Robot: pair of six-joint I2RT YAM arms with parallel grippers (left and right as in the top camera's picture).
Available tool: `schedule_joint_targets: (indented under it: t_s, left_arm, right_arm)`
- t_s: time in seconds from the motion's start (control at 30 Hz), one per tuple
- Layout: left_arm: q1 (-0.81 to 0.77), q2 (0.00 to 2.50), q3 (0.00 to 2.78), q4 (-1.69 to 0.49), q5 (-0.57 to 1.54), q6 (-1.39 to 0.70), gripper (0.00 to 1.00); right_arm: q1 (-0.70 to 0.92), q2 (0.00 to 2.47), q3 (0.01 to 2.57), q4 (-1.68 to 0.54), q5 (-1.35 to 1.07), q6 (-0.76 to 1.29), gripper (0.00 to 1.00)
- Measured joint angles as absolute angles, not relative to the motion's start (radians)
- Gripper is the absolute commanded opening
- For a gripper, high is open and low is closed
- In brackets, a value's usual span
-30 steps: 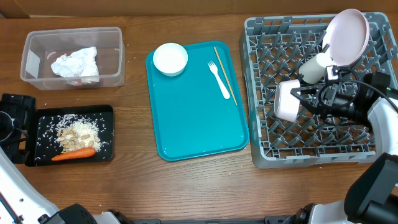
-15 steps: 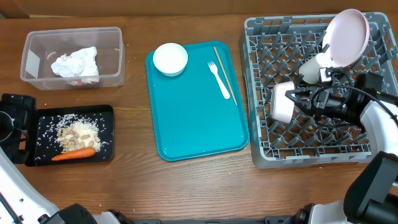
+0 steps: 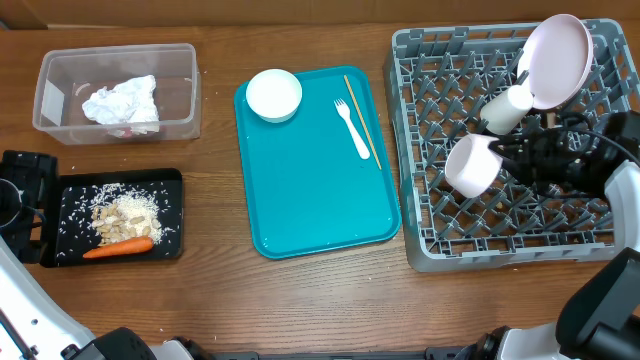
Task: Sort waste into correct bins and load items into the dishwasher rack
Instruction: 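Lower the bowl into the rack center and release it, then lift the right gripper away from the bowl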
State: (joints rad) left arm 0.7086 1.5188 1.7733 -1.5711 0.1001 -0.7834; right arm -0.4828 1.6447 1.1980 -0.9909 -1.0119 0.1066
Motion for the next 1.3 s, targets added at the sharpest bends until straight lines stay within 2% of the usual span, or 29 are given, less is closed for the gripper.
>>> schedule_joint_targets:
  t_s: [0.07,0.37,0.47,0.6,0.7,0.87,1.13,1.3]
  left_arm:
    - [0.709,1.519,1.773,-1.571,0.101,-0.784,1.00]
    - [0.709,1.519,1.773,-1.571,0.100,-0.784,1.00]
    - [0.709,1.519,1.773,-1.571,0.100,-0.784,1.00]
    - [0.709,1.519,1.773,-1.571,0.100,-0.784,1.00]
    - [0.709,1.519,1.773,-1.571,0.100,-0.784,1.00]
    - [0.709,1.519,1.773,-1.571,0.100,-0.783,1.00]
    - [0.709,1.519,1.773,-1.571,0.100,-0.783,1.00]
    - [0.709,1.519,1.773,-1.571,0.100,-0.783,1.00]
  right_arm:
    - [-0.505,1.647,1.230,-1.058,-0.913,0.116,0.43]
    - [-0.520,1.652,1.610,-1.356,-0.486,0.174,0.44]
    - [-0.489,1.649,1.642,-1.375,-0.426,0.183,0.38]
    - [-0.359,1.649,1.637,-1.396,-0.327,0.188,0.18]
    - [-0.264,1.649,1.597,-1.393,-0.262,0.207,0.10]
    - [-0.133,1.649,1.468,-1.341,-0.168,0.250,0.08]
    - [-0.129,1.649,1.319,-1.222,-0.113,0.300,0.08]
    - [-0.130,1.649,1.314,-1.186,-0.027,0.329,0.08]
